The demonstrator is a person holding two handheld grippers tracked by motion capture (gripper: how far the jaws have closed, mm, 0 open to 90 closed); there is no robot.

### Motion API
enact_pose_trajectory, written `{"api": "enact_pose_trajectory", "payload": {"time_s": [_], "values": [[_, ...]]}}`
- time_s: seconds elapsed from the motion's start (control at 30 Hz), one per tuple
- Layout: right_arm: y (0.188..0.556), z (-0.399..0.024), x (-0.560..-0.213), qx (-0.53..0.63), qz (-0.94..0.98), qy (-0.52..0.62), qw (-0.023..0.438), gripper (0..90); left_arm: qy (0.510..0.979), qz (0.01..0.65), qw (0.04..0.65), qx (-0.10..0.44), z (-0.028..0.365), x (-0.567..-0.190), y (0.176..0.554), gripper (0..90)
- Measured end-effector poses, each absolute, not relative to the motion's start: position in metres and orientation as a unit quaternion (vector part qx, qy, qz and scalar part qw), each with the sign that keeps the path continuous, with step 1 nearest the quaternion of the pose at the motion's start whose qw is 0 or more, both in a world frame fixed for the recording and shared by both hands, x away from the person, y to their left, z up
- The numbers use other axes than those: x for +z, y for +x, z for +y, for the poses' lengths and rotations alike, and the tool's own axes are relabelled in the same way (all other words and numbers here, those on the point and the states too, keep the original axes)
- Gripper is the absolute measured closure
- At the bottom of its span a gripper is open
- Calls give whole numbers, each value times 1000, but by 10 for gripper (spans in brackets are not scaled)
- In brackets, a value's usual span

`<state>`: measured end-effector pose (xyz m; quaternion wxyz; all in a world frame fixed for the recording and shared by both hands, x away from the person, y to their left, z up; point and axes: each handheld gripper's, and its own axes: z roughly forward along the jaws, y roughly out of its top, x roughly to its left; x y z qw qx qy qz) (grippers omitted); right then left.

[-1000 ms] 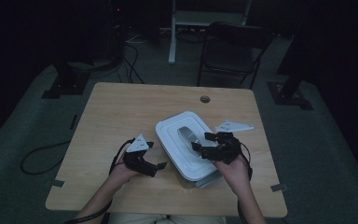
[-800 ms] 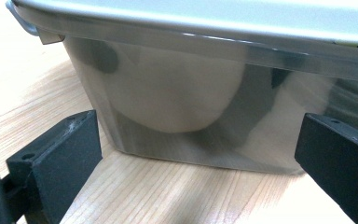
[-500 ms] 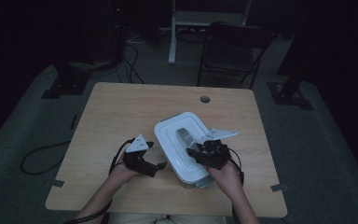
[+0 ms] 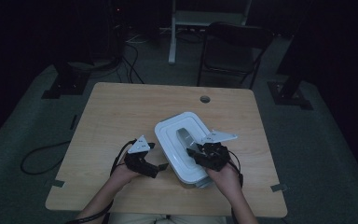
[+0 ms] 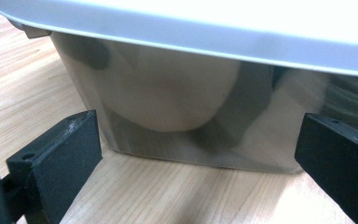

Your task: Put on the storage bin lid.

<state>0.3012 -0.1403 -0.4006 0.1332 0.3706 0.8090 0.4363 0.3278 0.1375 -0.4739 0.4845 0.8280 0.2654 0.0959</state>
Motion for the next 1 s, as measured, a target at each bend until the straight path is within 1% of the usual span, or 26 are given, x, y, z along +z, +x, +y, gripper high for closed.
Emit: {"api": "enact_pose_trajectory", "payload": {"time_s": [0.1, 0.17, 0.33, 0.37, 0.5, 0.7, 0.77, 0.83, 0.9, 1.0], "values": [[303, -142, -396, 432, 807, 378, 139, 579, 827, 267, 485, 98, 139, -472, 329, 11], [304, -144, -394, 442, 803, 378, 130, 513, 827, 267, 484, 99, 140, -472, 330, 11], [301, -143, -386, 450, 804, 370, 123, 447, 826, 270, 485, 99, 142, -471, 330, 11], [301, -143, -384, 450, 803, 370, 128, 438, 826, 269, 486, 99, 142, -471, 330, 11], [299, -145, -377, 458, 799, 367, 133, 357, 825, 271, 485, 99, 142, -471, 329, 11], [303, -163, -367, 475, 779, 382, 147, 213, 823, 276, 485, 103, 144, -473, 330, 11], [305, -173, -365, 485, 768, 392, 148, 195, 822, 279, 486, 103, 145, -473, 330, 11], [308, -183, -365, 495, 758, 396, 151, 129, 821, 281, 486, 105, 146, -473, 331, 11], [310, -194, -366, 504, 744, 409, 159, 133, 819, 282, 488, 103, 146, -472, 331, 11], [312, -207, -371, 505, 726, 420, 201, 132, 818, 283, 489, 105, 146, -472, 331, 11]]}}
